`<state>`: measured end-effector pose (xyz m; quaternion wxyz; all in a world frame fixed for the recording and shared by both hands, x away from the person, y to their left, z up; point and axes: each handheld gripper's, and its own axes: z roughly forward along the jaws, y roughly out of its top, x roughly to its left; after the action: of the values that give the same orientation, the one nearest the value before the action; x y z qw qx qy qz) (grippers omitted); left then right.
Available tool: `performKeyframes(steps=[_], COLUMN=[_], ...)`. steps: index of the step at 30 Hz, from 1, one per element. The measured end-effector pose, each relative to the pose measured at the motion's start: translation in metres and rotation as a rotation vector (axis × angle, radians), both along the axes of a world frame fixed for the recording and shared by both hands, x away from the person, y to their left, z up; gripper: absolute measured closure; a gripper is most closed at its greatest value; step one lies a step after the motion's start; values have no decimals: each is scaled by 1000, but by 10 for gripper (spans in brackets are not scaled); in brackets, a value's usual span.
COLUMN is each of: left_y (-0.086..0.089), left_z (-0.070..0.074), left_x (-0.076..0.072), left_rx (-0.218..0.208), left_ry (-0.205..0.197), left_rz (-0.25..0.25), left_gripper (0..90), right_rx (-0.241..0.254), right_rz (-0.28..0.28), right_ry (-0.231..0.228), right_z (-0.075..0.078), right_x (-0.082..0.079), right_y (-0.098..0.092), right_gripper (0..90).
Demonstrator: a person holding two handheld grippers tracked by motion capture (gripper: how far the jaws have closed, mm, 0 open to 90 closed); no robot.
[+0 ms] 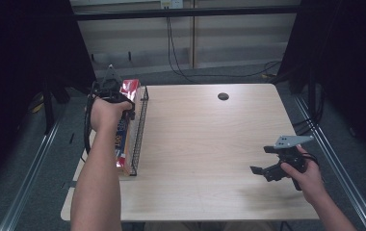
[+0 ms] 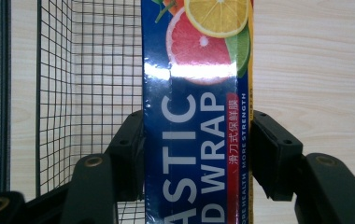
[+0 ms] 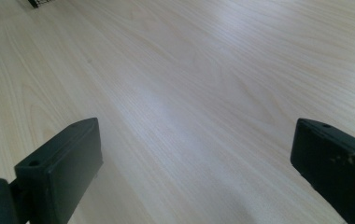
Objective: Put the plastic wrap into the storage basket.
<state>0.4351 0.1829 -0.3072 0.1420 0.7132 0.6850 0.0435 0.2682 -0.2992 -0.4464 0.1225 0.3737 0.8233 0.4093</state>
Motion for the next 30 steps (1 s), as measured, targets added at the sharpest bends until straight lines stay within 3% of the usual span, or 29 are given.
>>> performKeyframes(steps=[1,30], left_y=[1,22], left_z=[-1,-14], left_x=[2,14], left_rx=[14,14], left_ry=[-2,7], left_rz=[-10,26], left_gripper=[440,440], right_rx=[-1,-1], right_rz=[0,4], right_ry=[-1,5], right_z=[0,-2], right_x=[0,1], right_y=[0,4], right_gripper=[18,18])
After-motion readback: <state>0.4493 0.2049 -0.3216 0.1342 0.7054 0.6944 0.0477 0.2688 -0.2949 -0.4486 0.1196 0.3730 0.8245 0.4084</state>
